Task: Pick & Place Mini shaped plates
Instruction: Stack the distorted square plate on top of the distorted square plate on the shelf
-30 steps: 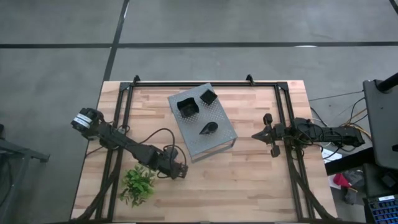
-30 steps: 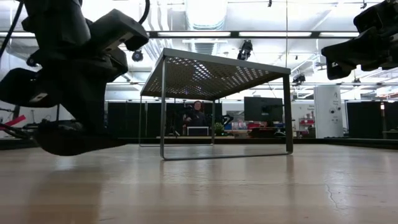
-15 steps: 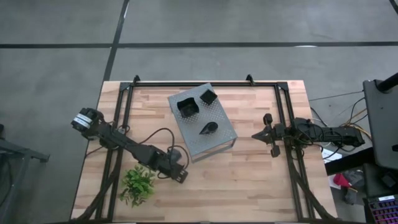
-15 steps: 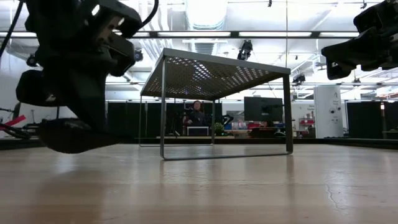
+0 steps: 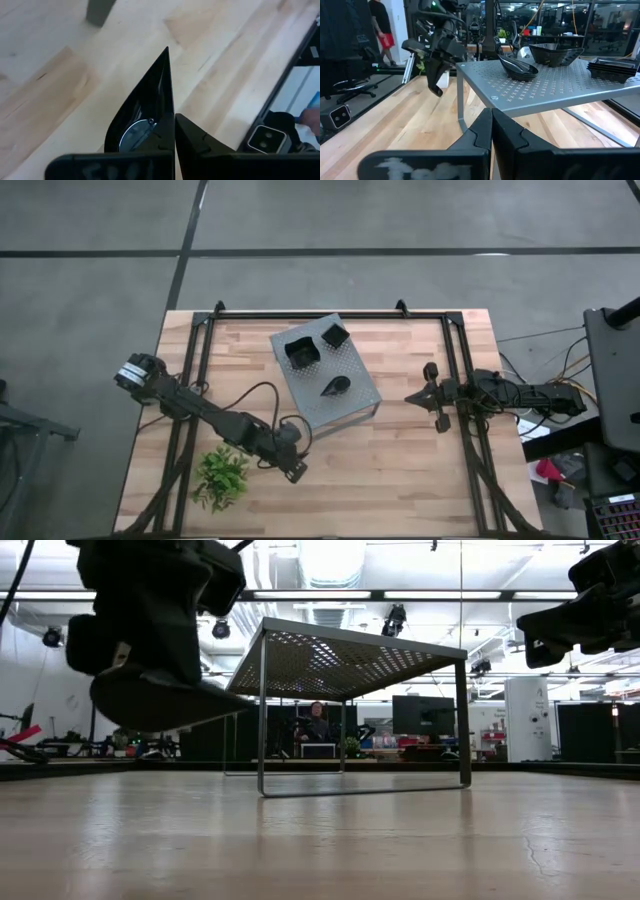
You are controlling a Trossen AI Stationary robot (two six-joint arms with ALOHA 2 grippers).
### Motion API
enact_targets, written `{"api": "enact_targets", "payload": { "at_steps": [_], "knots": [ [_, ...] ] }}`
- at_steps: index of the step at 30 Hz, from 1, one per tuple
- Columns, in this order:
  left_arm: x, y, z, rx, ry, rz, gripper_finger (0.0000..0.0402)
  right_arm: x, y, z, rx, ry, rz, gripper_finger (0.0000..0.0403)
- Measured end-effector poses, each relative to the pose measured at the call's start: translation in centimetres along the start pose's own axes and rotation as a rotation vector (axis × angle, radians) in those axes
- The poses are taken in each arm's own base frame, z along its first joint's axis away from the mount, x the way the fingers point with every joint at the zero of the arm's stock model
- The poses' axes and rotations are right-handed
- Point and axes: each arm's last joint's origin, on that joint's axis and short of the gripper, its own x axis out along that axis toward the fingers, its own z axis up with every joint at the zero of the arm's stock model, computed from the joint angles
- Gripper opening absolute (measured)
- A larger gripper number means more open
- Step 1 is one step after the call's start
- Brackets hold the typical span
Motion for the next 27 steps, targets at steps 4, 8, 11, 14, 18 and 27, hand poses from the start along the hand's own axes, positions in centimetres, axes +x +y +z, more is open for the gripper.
{"api": "enact_targets", "payload": {
  "at_steps": [4, 8, 11, 14, 18, 27],
  "knots": [
    [-0.3, -0.5, 0.2, 0.028, -0.005, -0.017, 0.0003, 0.0, 0.0, 0.0, 0.000, 0.000, 0.000, 0.0009],
    [-0.5, -1.2, 0.3, 0.092, -0.003, -0.059, 0.0003, 0.0, 0.0, 0.0, 0.000, 0.000, 0.000, 0.0009],
    [-0.9, -1.9, 0.5, 0.191, 0.016, -0.108, 0.0003, 0.0, 0.0, 0.0, 0.000, 0.000, 0.000, 0.0009],
    [-1.4, -2.8, 0.7, 0.309, 0.012, -0.146, 0.0003, 0.0, 0.0, 0.0, 0.000, 0.000, 0.000, 0.0009],
    [-2.1, -3.9, 1.0, 0.551, -0.029, -0.185, 0.0002, 0.0, 0.0, 0.0, 0.000, 0.000, 0.000, 0.0009],
    [-3.3, -5.9, 1.8, 1.158, -0.199, -0.260, 0.0000, 0.0, 0.0, 0.0, 0.000, 0.000, 0.000, 0.0009]
  ]
}}
